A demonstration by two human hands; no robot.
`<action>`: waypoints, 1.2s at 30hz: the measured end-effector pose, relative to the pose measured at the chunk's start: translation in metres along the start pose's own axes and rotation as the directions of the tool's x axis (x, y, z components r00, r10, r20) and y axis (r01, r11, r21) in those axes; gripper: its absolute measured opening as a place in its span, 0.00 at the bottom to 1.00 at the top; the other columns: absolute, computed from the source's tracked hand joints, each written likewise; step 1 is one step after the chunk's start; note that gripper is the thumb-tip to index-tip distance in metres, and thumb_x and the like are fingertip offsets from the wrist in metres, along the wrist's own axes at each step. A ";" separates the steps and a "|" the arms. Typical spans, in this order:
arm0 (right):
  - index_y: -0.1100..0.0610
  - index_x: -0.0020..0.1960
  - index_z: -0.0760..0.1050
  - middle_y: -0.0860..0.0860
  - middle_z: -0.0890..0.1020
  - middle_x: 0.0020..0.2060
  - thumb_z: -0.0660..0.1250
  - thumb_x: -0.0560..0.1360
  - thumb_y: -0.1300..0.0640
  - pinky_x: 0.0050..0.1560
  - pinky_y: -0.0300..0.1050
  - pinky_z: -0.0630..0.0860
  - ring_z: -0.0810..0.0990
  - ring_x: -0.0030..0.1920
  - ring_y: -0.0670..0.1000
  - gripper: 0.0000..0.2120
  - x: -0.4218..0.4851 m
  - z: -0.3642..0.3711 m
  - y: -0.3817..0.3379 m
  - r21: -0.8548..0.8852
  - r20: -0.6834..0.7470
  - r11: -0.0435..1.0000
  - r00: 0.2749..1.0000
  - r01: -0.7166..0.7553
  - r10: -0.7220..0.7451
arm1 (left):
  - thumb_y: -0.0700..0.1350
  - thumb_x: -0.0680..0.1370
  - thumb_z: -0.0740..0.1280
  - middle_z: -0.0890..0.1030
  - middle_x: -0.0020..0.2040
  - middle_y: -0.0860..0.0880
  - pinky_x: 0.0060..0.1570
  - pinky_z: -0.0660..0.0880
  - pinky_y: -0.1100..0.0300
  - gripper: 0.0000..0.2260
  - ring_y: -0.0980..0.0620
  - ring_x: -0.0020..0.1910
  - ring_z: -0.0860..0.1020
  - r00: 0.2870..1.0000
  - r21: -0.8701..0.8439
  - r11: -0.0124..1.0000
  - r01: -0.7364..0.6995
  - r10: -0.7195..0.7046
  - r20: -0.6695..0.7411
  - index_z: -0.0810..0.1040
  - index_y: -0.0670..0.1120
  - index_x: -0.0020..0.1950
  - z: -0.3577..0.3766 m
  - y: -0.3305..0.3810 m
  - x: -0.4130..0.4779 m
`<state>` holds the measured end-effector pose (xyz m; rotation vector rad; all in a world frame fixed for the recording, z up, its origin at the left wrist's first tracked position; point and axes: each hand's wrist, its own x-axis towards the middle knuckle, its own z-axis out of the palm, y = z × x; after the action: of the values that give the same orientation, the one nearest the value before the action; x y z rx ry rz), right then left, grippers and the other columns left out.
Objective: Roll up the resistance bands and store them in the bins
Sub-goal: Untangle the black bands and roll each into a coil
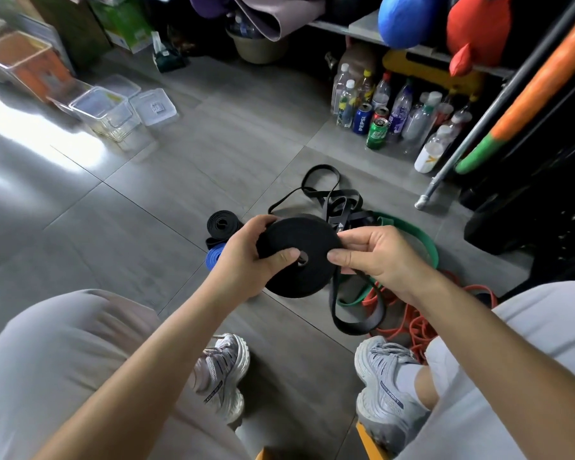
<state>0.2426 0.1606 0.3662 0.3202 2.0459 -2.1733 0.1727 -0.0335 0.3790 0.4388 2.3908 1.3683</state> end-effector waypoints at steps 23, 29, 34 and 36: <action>0.53 0.51 0.79 0.49 0.84 0.46 0.72 0.69 0.68 0.51 0.32 0.76 0.82 0.43 0.38 0.15 0.000 -0.001 0.014 -0.258 -0.033 0.966 0.999 0.006 -0.015 | 0.44 0.73 0.69 0.76 0.57 0.51 0.54 0.73 0.53 0.23 0.50 0.54 0.76 0.967 0.307 0.919 -0.247 0.212 0.143 0.68 0.52 0.67 0.021 -0.021 -0.006; 0.49 0.52 0.80 0.44 0.83 0.46 0.71 0.71 0.67 0.54 0.32 0.75 0.81 0.47 0.37 0.16 0.000 -0.007 0.021 -0.204 -0.091 0.979 0.996 -0.002 -0.017 | 0.46 0.71 0.70 0.78 0.51 0.55 0.54 0.75 0.57 0.20 0.54 0.51 0.78 0.993 0.012 0.997 -0.082 0.080 0.084 0.71 0.53 0.61 0.029 -0.026 0.004; 0.47 0.48 0.72 0.42 0.83 0.42 0.71 0.72 0.57 0.56 0.47 0.76 0.82 0.48 0.46 0.11 0.001 -0.007 0.027 -0.427 -0.216 0.904 0.972 -0.008 -0.094 | 0.40 0.73 0.71 0.79 0.50 0.54 0.53 0.77 0.54 0.17 0.54 0.50 0.79 0.999 -0.225 0.974 0.036 -0.030 0.032 0.71 0.58 0.54 0.036 -0.025 0.007; 0.48 0.44 0.68 0.43 0.82 0.41 0.71 0.72 0.56 0.54 0.48 0.77 0.82 0.47 0.45 0.11 0.000 -0.006 0.029 -0.455 -0.245 0.890 0.963 -0.014 -0.111 | 0.38 0.74 0.70 0.80 0.49 0.52 0.52 0.77 0.51 0.16 0.51 0.50 0.79 0.996 -0.309 0.947 0.086 -0.085 0.017 0.72 0.58 0.52 0.037 -0.023 0.009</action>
<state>0.2495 0.1643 0.3382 0.5255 2.6515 -1.6664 0.1795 -0.0126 0.3399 0.2477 2.1126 1.6620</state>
